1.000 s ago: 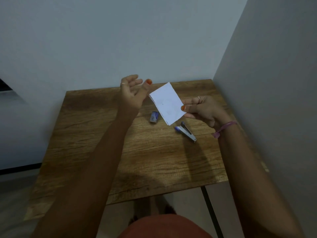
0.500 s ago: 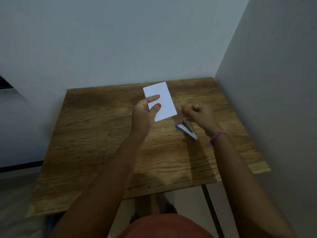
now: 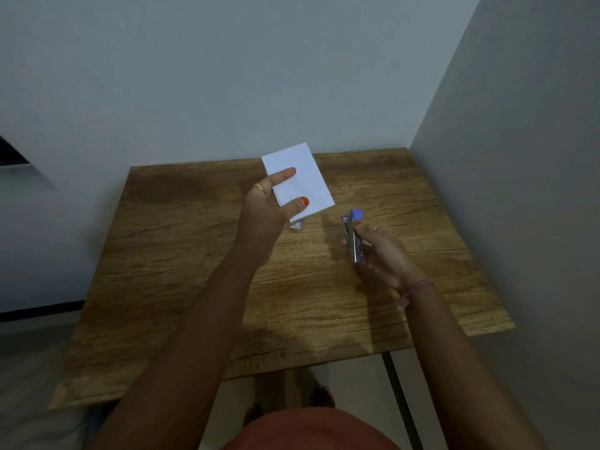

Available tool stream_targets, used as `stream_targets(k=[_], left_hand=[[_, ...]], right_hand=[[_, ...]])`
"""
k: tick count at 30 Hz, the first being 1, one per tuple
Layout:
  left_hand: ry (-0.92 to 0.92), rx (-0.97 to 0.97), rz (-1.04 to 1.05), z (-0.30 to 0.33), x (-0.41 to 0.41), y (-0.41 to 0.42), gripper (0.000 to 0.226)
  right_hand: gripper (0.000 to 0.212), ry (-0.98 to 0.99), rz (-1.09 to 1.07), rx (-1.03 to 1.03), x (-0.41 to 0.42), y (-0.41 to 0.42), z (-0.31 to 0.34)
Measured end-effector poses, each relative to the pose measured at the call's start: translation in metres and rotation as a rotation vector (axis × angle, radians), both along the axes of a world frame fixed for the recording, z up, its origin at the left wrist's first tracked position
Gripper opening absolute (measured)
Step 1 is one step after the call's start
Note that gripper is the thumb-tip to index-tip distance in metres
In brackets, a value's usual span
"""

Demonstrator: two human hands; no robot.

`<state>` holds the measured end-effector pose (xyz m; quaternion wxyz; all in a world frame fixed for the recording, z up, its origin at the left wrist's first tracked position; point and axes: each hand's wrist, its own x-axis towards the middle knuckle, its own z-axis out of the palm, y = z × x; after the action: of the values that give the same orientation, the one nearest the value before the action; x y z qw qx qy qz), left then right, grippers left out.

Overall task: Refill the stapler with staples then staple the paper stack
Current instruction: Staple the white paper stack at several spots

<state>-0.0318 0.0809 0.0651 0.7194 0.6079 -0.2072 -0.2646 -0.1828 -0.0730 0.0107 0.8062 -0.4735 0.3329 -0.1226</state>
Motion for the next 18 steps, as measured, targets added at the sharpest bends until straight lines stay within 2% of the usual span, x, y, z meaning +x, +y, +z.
stream_targets(k=[1, 3, 9, 13, 18], left_hand=[[-0.008, 0.0, 0.0, 0.001, 0.0, 0.0, 0.049], [-0.03, 0.012, 0.012, 0.003, 0.0, -0.001, 0.05], [-0.062, -0.017, 0.101, 0.007, -0.006, -0.008, 0.052], [-0.072, -0.068, 0.15, 0.009, -0.012, -0.011, 0.053], [-0.153, -0.066, 0.107, 0.009, -0.017, -0.009, 0.054]], right_hand=[[0.027, -0.091, 0.013, 0.127, -0.003, 0.002, 0.01], [0.035, -0.217, 0.059, 0.231, -0.006, 0.007, 0.027], [0.041, -0.248, 0.149, 0.083, 0.007, 0.036, 0.056], [0.033, -0.236, 0.13, -0.016, 0.015, 0.049, 0.065], [0.034, -0.266, 0.144, -0.016, 0.021, 0.052, 0.069]])
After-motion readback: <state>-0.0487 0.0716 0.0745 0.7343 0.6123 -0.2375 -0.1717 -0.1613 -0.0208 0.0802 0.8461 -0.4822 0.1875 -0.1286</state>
